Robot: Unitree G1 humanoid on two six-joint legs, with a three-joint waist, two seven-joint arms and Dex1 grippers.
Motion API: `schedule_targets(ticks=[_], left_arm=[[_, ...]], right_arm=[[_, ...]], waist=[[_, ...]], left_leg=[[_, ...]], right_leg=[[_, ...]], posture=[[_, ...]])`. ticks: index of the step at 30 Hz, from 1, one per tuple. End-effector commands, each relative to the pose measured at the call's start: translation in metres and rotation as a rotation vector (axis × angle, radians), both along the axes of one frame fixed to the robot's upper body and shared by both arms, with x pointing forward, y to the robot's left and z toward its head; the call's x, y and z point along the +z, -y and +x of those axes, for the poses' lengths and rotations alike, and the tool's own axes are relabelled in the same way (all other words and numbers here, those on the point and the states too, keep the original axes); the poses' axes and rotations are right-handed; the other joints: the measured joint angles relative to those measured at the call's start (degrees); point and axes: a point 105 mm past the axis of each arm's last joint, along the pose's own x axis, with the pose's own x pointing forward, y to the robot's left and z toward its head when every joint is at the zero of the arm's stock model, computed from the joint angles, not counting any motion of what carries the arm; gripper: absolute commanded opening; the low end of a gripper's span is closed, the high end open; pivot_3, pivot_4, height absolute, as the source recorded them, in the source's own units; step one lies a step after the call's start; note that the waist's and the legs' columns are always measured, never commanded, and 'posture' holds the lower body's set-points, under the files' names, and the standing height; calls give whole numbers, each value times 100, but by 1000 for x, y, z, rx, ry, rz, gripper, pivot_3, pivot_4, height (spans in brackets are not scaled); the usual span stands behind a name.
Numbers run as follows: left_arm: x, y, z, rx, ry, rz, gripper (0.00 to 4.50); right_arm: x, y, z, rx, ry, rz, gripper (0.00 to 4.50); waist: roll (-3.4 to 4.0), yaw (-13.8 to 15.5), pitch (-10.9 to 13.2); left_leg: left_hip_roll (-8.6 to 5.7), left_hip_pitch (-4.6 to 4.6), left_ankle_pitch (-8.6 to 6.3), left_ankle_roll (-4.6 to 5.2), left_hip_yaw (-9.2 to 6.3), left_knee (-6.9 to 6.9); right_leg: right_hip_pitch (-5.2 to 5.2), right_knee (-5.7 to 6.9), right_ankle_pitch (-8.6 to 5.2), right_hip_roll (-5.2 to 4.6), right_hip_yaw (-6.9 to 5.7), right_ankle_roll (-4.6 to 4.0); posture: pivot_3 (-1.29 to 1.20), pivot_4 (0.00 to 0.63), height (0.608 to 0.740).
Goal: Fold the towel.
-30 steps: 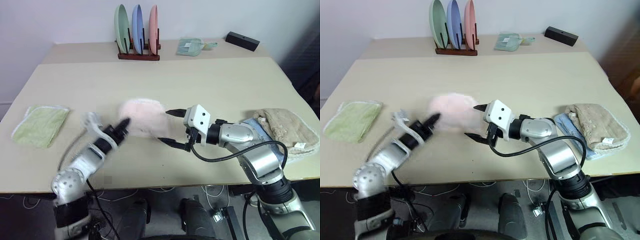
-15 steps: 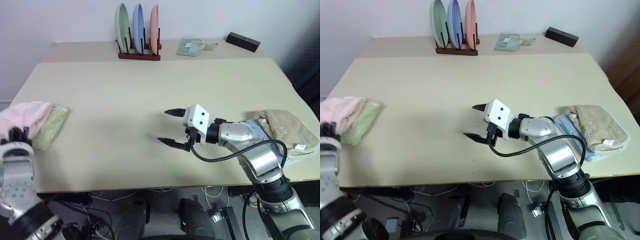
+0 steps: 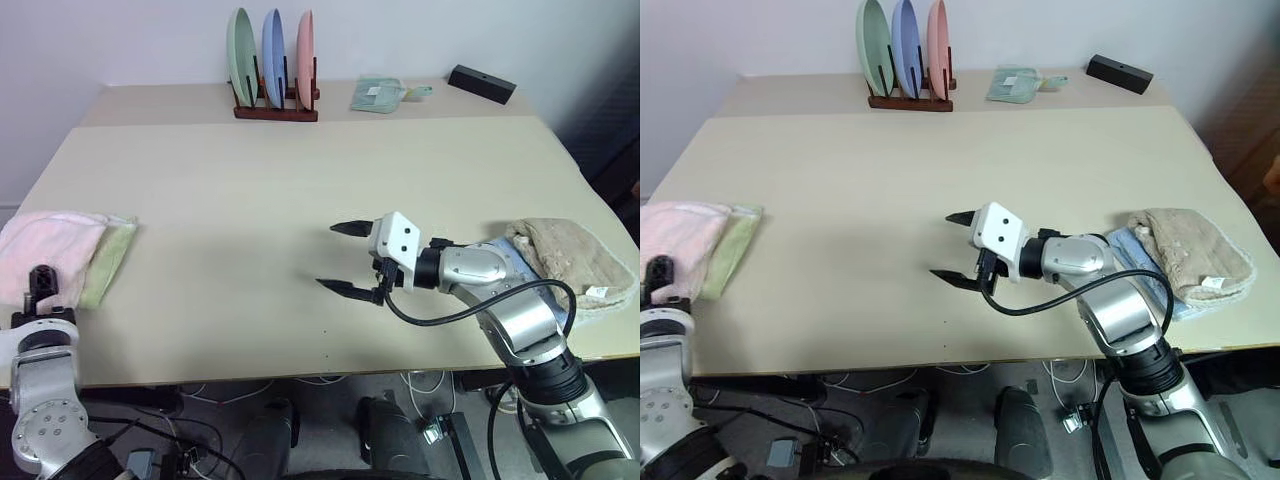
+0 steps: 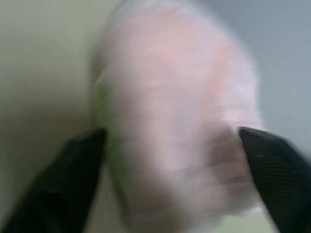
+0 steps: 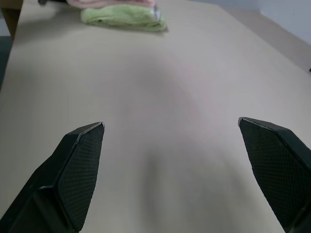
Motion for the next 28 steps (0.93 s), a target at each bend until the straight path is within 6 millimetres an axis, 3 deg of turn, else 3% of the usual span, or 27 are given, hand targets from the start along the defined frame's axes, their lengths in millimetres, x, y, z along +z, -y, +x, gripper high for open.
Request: schedule_targets(ticks=[1, 3, 5, 7, 9, 13, 17, 24, 28], left_arm=[[40, -26, -36, 146, 19, 187, 4470], [57, -34, -50, 204, -6, 278, 4470], [75, -31, -52, 193, -18, 380, 4470], [93, -14, -39, 95, -60, 542, 4470], [100, 16, -14, -82, -108, 712, 4470], [82, 104, 31, -512, -199, 1013, 4470], [53, 160, 54, -771, -214, 1126, 4470], [28, 199, 68, -967, -184, 1174, 4470], [24, 205, 73, -996, -176, 1196, 4470]], right_arm=[[9, 10, 6, -19, 22, 21, 4500], [10, 17, 12, -43, 16, 26, 4500], [12, 27, 20, -72, 16, 27, 4500], [15, 40, 30, -120, 10, 43, 4500], [18, 53, 42, -180, 0, 78, 4500], [13, 81, 64, -334, -23, 120, 4500], [-8, 106, 69, -469, -70, 110, 4500], [-21, 132, 56, -575, -111, 129, 4500], [-29, 140, 53, -613, -116, 86, 4500]], waist=[[0, -5, 0], [-1, 3, 0], [-2, 13, 0], [-3, 37, 0], [-4, 45, 0], [0, 18, 1], [4, -31, 3], [21, -123, 11], [21, -120, 11]], left_leg=[[9, 0, -2, -2, 0, 0], [23, 1, -4, -5, 8, 0], [39, 1, -5, -6, 15, 0], [41, 1, -5, -6, 20, 3], [41, 1, -5, -6, 20, 5], [40, 2, -4, -6, 29, 3], [42, 3, -7, -1, 47, -10], [58, 3, -9, -4, 50, -13], [57, 2, -9, -3, 54, -7]], right_leg=[[0, 0, 0, 4, 1, -1], [-1, -2, -3, 13, 2, -8], [-1, -3, -8, 16, 2, -21], [4, -6, -8, 18, 2, -27], [8, -7, -8, 18, 0, -30], [10, -11, -7, 18, 4, -34], [-7, -12, -5, 26, 12, -31], [-16, -5, 6, 38, 13, -17], [-15, -4, 6, 37, 15, -17]], posture=[[0, 150, 740], [0, 150, 740], [0, 150, 740], [0, 150, 740], [0, 150, 740], [0, 150, 740], [0, 150, 740], [0, 150, 740], [0, 150, 740]])
